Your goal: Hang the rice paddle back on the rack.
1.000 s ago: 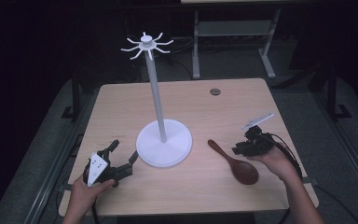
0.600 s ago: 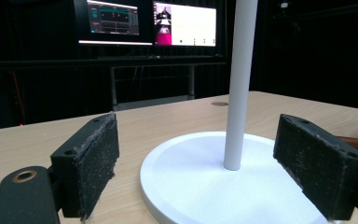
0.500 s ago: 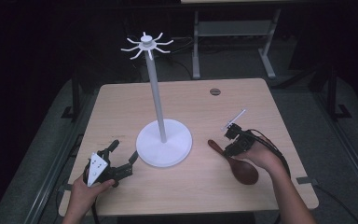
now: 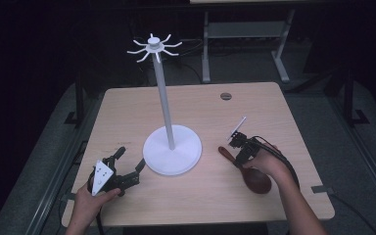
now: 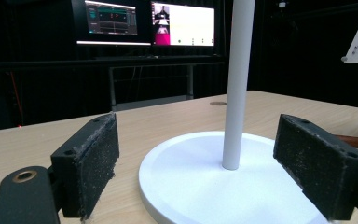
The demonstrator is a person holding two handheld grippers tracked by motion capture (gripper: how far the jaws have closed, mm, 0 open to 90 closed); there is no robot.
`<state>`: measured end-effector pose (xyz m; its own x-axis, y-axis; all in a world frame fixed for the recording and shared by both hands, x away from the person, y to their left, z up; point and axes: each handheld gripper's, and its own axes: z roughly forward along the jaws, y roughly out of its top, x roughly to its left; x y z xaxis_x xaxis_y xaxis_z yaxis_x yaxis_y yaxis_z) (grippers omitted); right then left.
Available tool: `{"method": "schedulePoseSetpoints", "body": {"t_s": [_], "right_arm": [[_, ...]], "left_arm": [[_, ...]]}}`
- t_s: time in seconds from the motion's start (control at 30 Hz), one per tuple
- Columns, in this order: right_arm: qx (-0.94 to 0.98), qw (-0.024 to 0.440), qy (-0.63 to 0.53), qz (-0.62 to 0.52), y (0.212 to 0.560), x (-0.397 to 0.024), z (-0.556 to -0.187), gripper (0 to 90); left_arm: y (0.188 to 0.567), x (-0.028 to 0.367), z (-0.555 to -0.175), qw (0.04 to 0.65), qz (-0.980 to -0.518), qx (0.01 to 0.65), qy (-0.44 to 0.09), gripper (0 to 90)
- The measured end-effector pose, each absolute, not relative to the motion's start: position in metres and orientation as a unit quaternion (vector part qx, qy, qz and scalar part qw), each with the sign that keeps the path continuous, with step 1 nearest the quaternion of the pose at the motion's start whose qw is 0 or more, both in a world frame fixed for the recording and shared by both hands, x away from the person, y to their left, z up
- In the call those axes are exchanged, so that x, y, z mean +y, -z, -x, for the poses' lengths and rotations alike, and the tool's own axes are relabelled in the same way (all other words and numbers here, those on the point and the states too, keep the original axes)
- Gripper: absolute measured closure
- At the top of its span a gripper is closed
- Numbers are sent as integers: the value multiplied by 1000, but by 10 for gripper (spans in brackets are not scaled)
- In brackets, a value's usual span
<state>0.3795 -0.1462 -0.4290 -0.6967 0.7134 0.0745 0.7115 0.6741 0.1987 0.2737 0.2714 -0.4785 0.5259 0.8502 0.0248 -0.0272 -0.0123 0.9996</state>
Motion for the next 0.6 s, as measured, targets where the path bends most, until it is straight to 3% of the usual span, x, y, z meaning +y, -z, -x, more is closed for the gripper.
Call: {"method": "schedulePoseSetpoints", "body": {"t_s": [0.6], "right_arm": [[912, 9, -95, -399, 438, -143, -381, 776]], "left_arm": [[478, 271, -274, 619, -618, 332, -354, 136]]}}
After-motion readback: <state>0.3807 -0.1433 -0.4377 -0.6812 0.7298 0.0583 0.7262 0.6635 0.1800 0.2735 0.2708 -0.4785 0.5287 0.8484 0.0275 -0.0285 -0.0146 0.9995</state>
